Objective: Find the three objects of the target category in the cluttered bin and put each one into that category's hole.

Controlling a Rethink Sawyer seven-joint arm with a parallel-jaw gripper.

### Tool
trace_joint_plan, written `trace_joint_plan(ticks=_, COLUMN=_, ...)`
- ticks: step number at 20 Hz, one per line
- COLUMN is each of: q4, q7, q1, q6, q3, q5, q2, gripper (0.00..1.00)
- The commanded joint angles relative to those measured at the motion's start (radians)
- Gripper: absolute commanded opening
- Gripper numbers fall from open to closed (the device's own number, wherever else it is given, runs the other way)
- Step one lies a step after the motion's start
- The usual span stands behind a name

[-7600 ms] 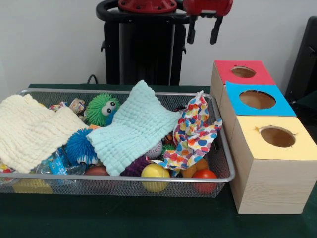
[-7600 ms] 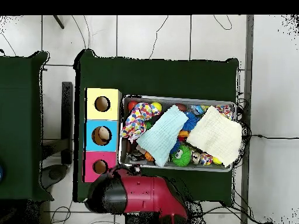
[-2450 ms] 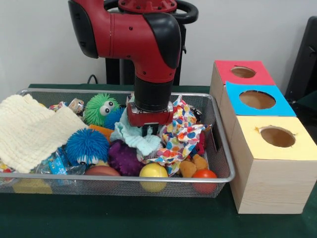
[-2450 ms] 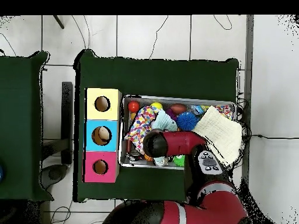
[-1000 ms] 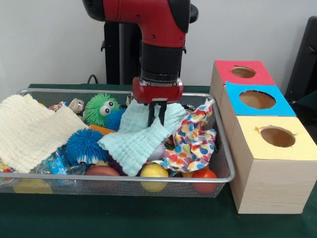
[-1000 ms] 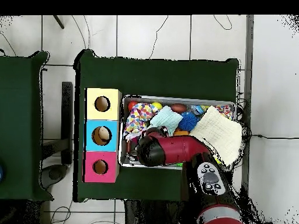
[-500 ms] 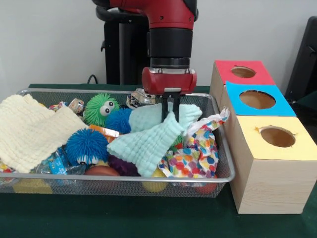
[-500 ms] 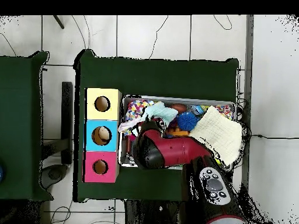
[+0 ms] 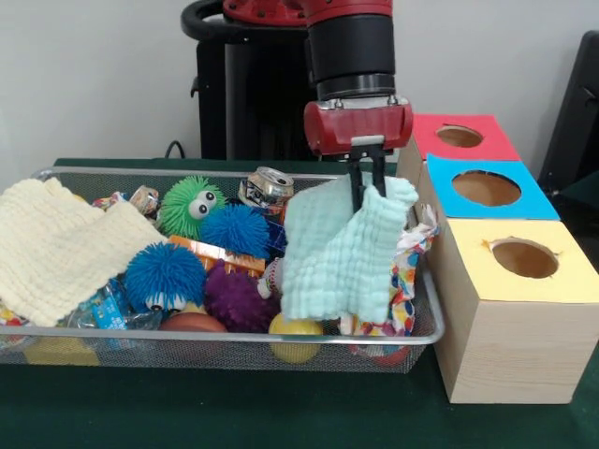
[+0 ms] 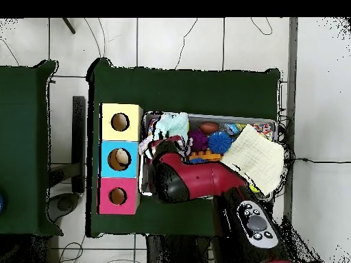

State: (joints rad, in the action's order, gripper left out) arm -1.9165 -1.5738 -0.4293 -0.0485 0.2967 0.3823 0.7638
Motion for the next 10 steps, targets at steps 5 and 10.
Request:
trace_joint_plan(ticks=5, q4=-0.045, q7=-0.241, q1=0.090, q6=-0.033, q3=0.040, q5=-0.109, q2=0.053, gripper=0.00)
trace_joint_plan(ticks=10, q4=0.025, q7=-0.215, q1=0.217, q6=-0.012, q3=-0.139, q5=-0.147, q2=0.010, gripper=0.00)
